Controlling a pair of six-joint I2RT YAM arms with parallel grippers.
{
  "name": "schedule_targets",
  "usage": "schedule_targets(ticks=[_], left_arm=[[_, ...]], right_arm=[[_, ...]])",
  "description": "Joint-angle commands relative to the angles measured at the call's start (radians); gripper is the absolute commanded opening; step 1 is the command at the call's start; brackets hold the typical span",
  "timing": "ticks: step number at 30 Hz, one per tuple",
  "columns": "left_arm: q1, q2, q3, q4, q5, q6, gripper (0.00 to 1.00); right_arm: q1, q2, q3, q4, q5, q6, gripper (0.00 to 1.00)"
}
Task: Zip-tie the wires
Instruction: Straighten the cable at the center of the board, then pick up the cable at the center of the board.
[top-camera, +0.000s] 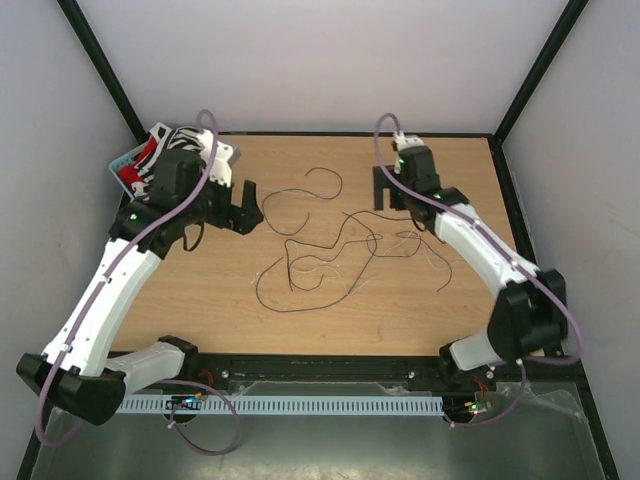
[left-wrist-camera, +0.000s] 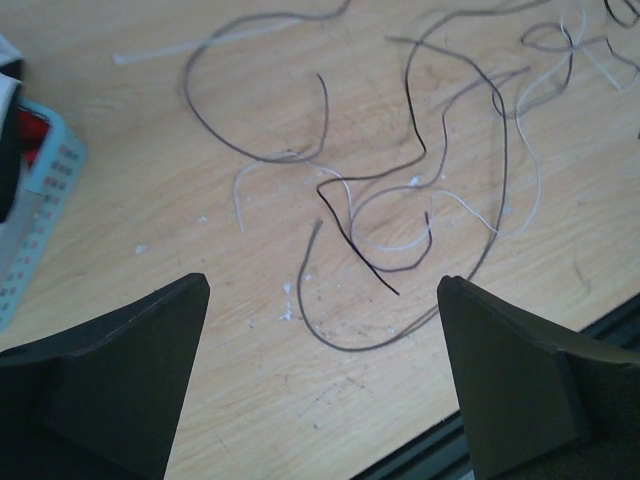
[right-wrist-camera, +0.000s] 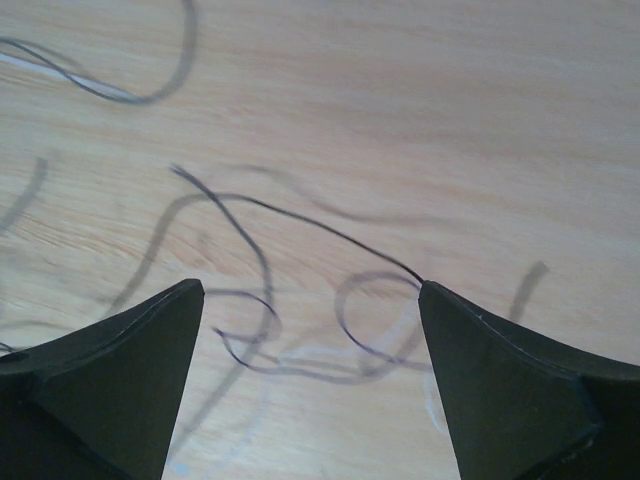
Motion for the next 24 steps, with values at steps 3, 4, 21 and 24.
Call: schedule_targets(ticks=[3, 4, 21, 24], left_arm=[[0.059, -0.08, 0.043, 0.055, -0.027, -0.015, 0.99], [0.066, -0.092, 0.038, 0.057, -0.017, -0.015, 0.99], [0.081, -0.187, -0.057, 0.059, 0.04, 0.063, 0.99], [0.081, -0.176, -0.057, 0.06, 0.046, 0.062, 0.99]], right_arm=[[0.084, 0.289, 0.235, 0.124, -0.047, 0.095, 1.0], [0.094, 0.344, 0.285, 0.128, -0.036, 0.091, 1.0], [0.109, 0.958, 0.897, -0.01, 0.034, 0.09, 0.73], [0.109, 0.986, 0.915, -0.013, 0.033, 0.095, 0.68]])
